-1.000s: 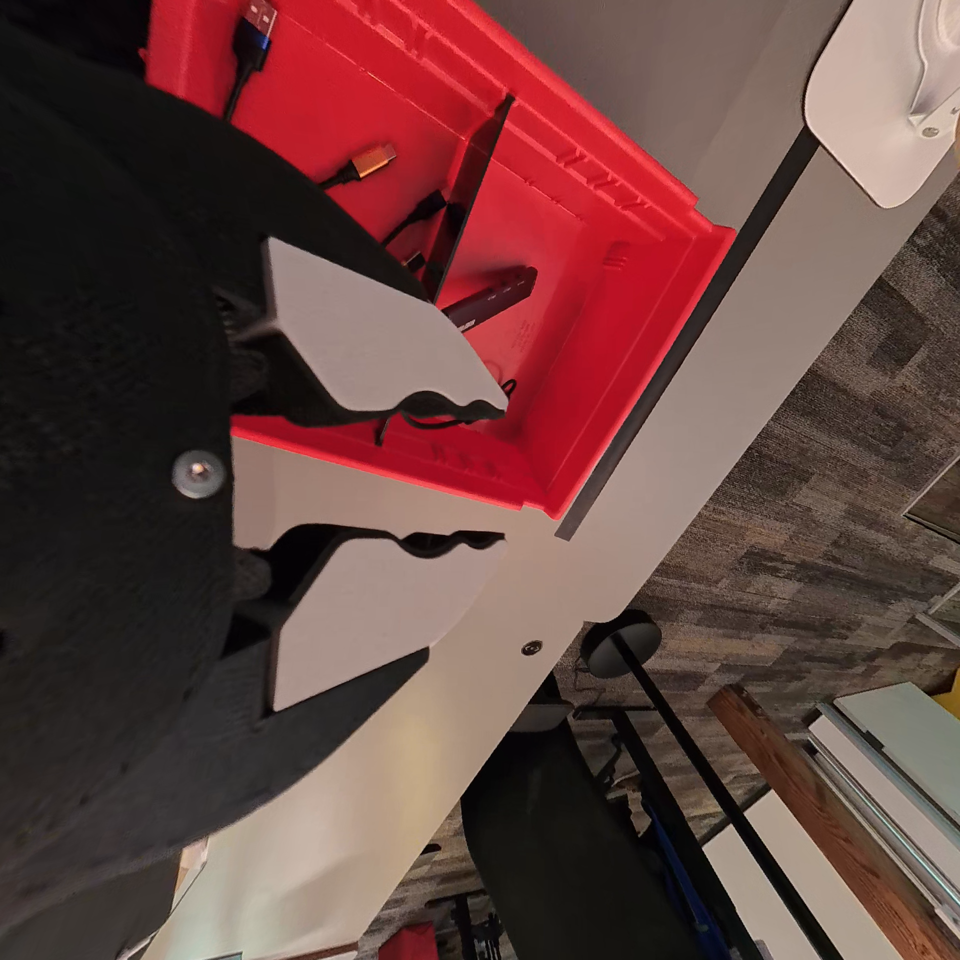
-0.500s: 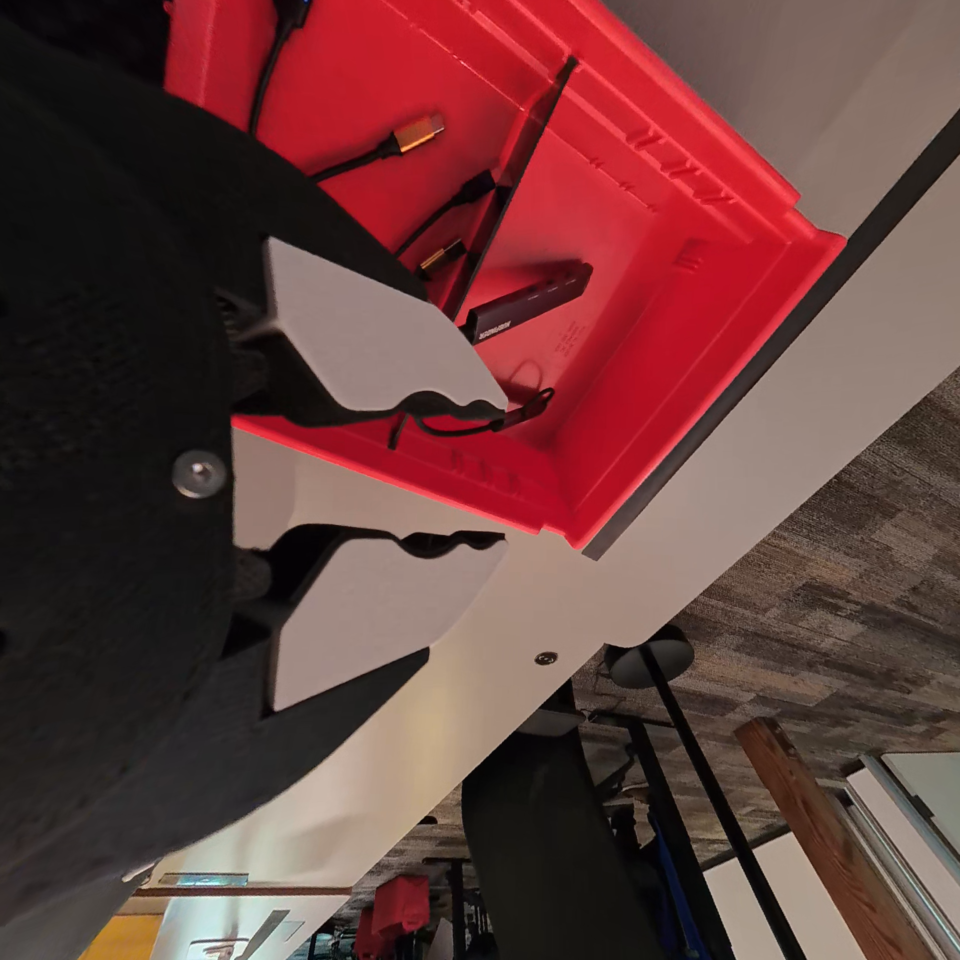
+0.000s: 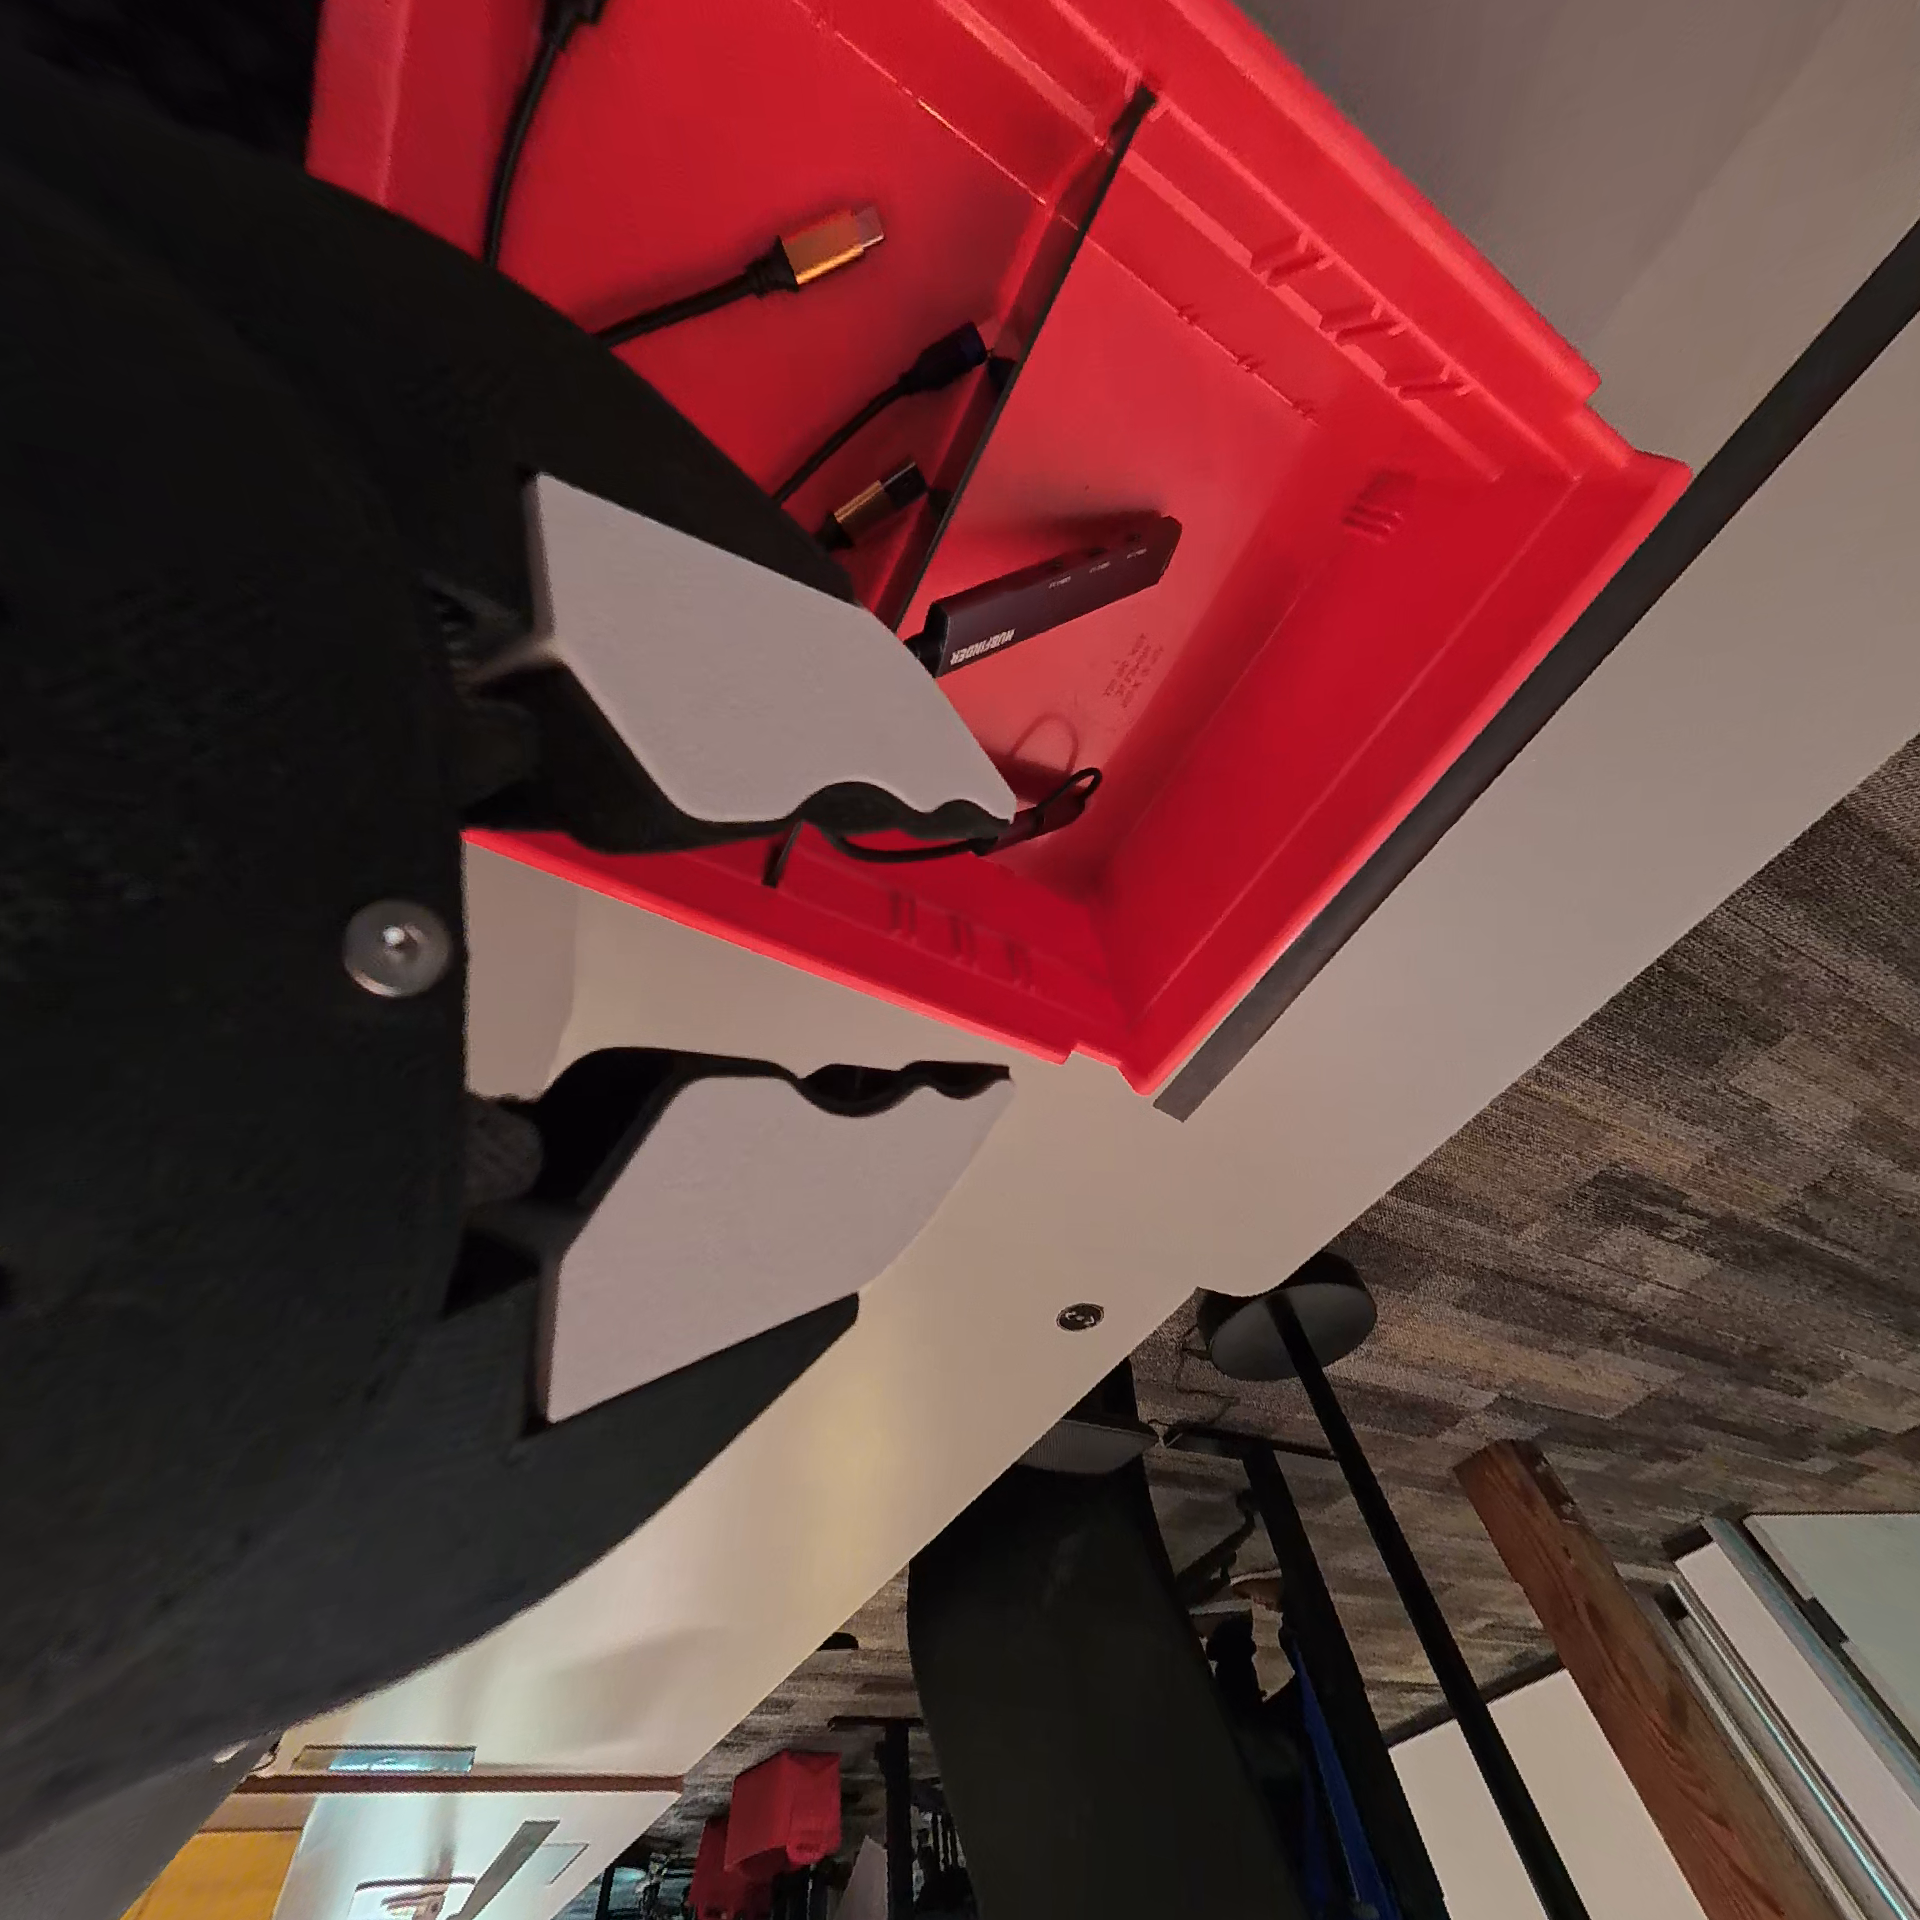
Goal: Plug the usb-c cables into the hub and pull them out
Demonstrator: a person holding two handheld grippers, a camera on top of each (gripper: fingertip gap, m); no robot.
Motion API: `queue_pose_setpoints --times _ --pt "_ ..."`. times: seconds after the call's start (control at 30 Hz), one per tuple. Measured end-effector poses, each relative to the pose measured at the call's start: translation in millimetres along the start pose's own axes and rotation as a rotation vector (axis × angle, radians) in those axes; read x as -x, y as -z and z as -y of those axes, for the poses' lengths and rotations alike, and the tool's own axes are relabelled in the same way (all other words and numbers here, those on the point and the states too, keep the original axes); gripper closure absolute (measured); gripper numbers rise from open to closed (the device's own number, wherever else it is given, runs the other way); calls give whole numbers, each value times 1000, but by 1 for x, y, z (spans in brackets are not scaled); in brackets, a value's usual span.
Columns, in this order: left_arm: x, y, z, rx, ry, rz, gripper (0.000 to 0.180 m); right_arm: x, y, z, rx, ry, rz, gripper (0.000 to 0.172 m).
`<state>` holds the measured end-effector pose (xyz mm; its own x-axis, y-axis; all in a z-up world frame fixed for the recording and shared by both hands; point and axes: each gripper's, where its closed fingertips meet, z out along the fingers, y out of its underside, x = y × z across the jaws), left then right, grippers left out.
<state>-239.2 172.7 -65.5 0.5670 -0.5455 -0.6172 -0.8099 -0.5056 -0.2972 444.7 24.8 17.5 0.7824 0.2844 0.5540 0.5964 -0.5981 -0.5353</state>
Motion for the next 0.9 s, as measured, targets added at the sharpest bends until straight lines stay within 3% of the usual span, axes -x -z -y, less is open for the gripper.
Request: queue_pose_setpoints --times 0.13,0.3,0.6,0.7,0.8,0.9 --pt "25 40 5 -83 9 78 157 -3 9 10 -45 -8 -24 130" --pt "47 113 29 -208 -37 191 157 -3 30 40 -183 -24 -58 129" --pt "51 223 82 -384 -74 276 157 33 61 101 -440 14 14 130" --pt "26 253 108 -442 -127 237 157 67 90 140 -653 -14 161 130" --pt "-15 272 134 -468 -239 235 157 115 138 179 -899 -85 424 129" --pt "-63 276 156 -481 -320 234 157 162 182 201 -1053 -174 729 112"
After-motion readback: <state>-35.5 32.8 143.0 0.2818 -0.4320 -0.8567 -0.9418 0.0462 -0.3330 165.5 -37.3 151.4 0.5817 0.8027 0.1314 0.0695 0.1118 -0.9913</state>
